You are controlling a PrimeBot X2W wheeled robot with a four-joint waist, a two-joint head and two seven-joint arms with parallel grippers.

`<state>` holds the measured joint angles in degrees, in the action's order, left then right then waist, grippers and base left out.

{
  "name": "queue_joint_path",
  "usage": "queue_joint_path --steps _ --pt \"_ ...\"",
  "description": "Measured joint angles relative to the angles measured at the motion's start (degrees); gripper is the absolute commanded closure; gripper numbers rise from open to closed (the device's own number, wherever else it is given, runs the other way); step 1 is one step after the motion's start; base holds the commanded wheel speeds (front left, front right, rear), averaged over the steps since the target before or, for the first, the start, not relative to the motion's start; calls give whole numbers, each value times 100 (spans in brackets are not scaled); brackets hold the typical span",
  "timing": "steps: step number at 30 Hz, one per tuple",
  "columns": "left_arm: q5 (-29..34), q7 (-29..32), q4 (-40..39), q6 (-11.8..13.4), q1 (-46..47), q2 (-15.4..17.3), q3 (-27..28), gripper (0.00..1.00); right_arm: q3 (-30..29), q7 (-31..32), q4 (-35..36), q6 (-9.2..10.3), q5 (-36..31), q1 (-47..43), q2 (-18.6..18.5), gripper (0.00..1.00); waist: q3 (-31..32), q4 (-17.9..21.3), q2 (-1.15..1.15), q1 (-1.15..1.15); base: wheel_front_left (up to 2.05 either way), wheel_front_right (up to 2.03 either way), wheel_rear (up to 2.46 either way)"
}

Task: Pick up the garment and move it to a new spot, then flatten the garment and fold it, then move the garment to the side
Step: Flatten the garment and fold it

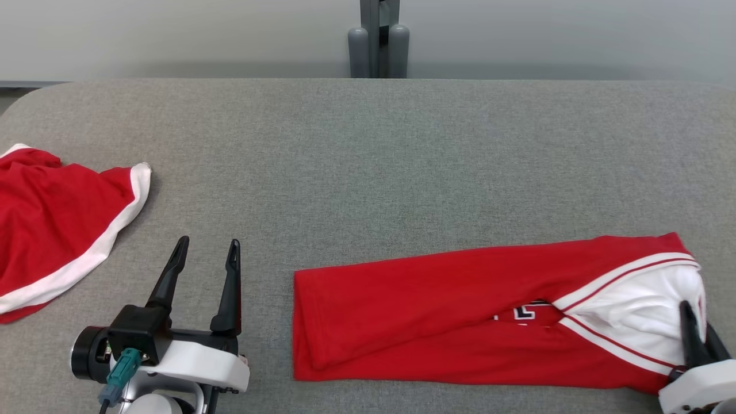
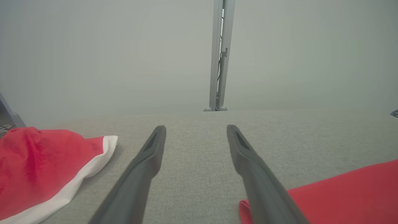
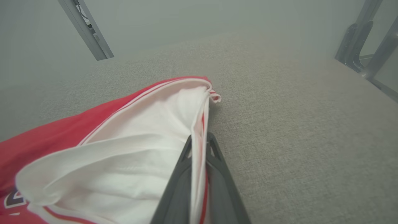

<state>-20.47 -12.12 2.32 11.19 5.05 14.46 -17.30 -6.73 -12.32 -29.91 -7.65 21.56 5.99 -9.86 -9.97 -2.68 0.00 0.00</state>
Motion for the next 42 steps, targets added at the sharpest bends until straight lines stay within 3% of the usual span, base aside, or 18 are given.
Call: queue_joint_path --steps 5,9,16,22,26,30,39,40,41,42 --pt "-21 -2 -4 7 -16 -7 -16 0 -196 59 321 4 -220 -66 -96 100 36 74 0 0 0 0 0" --pt "-26 -2 -15 23 -17 13 -15 0 143 122 1060 16 -509 -54 20 100 61 131 0 0 0 0 0" --pt "-62 0 -48 29 -12 37 -40 0 1454 689 2828 16 -760 -71 433 100 34 162 0 0 0 0 0" --pt "-111 1 -41 29 20 31 -31 0 2885 1284 3540 16 -573 -109 586 100 -17 82 0 0 0 0 0" --pt "-162 9 0 46 28 58 33 0 3617 1434 3389 16 -289 49 615 100 -71 51 0 0 0 0 0" --pt "-176 9 30 47 115 69 24 0 4076 1379 2743 16 8 349 656 100 -102 -31 0 0 0 0 0" --pt "-185 27 120 14 163 46 -64 0 5025 837 1440 18 976 1157 705 100 -236 -189 0 0 0 0 0" --pt "-185 27 133 5 192 40 -80 0 5080 775 1306 18 1060 1233 708 93 -244 -212 0 0 0 0 0" --pt "-185 27 142 -2 230 31 -98 0 5112 688 1182 18 1160 1300 705 67 -256 -232 0 0 0 0 0" --pt "-185 27 151 -3 252 25 -109 0 5165 623 1087 18 1360 1366 705 22 -268 -249 0 0 0 0 0"
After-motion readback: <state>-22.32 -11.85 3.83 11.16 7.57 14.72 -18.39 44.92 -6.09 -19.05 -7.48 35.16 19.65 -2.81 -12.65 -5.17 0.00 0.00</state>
